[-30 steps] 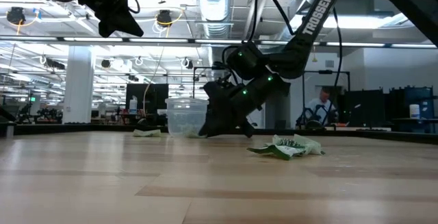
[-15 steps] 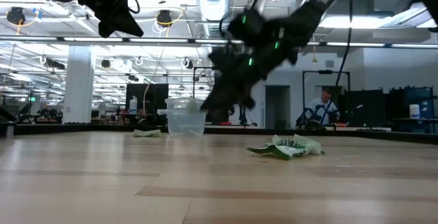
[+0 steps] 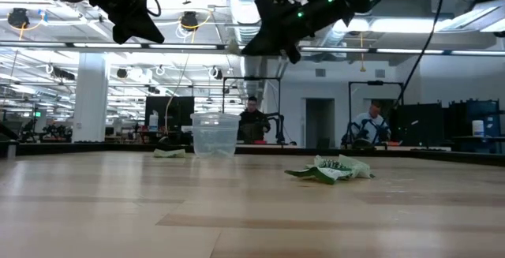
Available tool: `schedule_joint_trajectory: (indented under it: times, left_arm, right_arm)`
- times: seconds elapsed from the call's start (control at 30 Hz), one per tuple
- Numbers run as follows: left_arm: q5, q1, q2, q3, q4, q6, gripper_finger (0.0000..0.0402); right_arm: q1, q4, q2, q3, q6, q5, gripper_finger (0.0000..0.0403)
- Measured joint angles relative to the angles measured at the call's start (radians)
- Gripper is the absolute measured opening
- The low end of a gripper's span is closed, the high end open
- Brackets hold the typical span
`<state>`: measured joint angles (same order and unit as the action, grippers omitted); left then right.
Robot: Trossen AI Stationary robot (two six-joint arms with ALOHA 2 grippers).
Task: Pick and place Stevia / Truvia into bins
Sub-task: Put the stevia packet into the top transparent container
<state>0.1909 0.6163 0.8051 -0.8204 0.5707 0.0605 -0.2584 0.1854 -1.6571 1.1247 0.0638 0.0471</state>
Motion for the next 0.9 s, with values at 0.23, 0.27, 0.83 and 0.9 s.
schedule_joint_trajectory:
  times: [0.23,0.27,0.83,0.9]
  left_arm:
    - [0.0,0.0,0.0,0.0,0.0,0.0,0.0]
    - [0.0,0.0,0.0,0.0,0.0,0.0,0.0]
    - [0.0,0.0,0.0,0.0,0.0,0.0,0.0]
    - [0.0,0.0,0.0,0.0,0.0,0.0,0.0]
  right_arm:
    - [-0.067,-0.081,-0.184,0.157,-0.012,-0.121,0.0007]
    - [-0.072,-0.114,-0.214,0.182,-0.012,-0.129,0.0006]
    - [-0.091,-0.181,-0.345,0.255,-0.036,-0.22,0.0055]
    - [-0.091,-0.177,-0.344,0.255,-0.037,-0.223,0.0061]
